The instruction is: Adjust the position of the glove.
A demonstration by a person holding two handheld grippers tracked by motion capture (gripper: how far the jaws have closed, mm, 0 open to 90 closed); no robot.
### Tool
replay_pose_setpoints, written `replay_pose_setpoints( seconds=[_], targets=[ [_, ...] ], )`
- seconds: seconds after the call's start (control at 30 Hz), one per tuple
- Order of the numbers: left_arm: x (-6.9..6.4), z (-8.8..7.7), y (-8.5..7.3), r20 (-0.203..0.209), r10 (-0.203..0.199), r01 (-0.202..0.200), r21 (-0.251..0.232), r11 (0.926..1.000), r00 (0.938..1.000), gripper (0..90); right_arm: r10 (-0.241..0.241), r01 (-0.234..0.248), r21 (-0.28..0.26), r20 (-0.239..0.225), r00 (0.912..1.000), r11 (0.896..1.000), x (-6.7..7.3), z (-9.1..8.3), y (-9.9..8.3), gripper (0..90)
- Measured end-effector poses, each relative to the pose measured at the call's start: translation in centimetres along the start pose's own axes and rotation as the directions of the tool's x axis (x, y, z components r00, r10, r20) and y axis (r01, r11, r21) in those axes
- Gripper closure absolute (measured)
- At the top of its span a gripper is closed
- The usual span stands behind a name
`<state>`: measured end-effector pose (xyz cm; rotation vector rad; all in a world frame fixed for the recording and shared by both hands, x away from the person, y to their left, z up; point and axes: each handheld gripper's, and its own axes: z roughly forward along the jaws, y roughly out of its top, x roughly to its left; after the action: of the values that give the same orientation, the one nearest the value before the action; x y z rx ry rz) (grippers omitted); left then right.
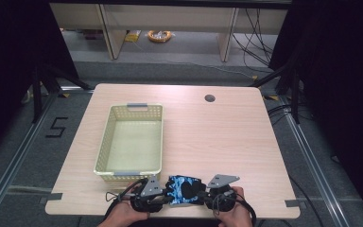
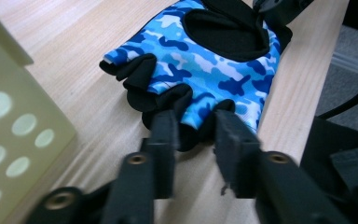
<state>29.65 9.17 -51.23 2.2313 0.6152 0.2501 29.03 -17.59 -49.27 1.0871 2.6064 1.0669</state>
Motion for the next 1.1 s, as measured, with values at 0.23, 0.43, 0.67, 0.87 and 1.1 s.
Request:
replay_pose_setpoints(
  seconds=[0.23,0.43,0.67,0.87,1.1],
  targets=[
    [-0.4,-1.1,0.9,0.012,-0.011,0.012,-0.06,0.9981,0.9999,84.9,-0.007,0.006,-0.057,-0.02,0.9998,0.998,-0.1,-1.2,0.4,88.2],
    [-0.4,-1.2,1.8,0.013,-0.016,0.017,-0.076,0.997,0.9998,88.6,0.005,-0.008,-0.101,-0.035,0.9994,0.995,1.1,-2.2,0.5,88.4],
    [-0.1,-0.7,1.2,0.028,0.002,-0.001,-0.02,0.9998,0.9996,73.2,0.08,-0.079,-0.078,0.01,0.9967,0.994,1.3,-1.9,-0.8,88.3],
    [-0.1,-0.1,0.9,0.019,-0.013,0.013,0.001,0.9999,0.9997,67.2,0.1,-0.1,-0.02,0.014,0.9949,0.995,1.8,-0.9,-1.4,86.1],
    [0.3,-0.3,0.8,0.016,-0.067,0.067,-0.005,0.9978,0.9976,61.7,0.108,-0.105,-0.094,0.021,0.994,0.99,1.2,-1.9,-1.0,74.3]
  ],
)
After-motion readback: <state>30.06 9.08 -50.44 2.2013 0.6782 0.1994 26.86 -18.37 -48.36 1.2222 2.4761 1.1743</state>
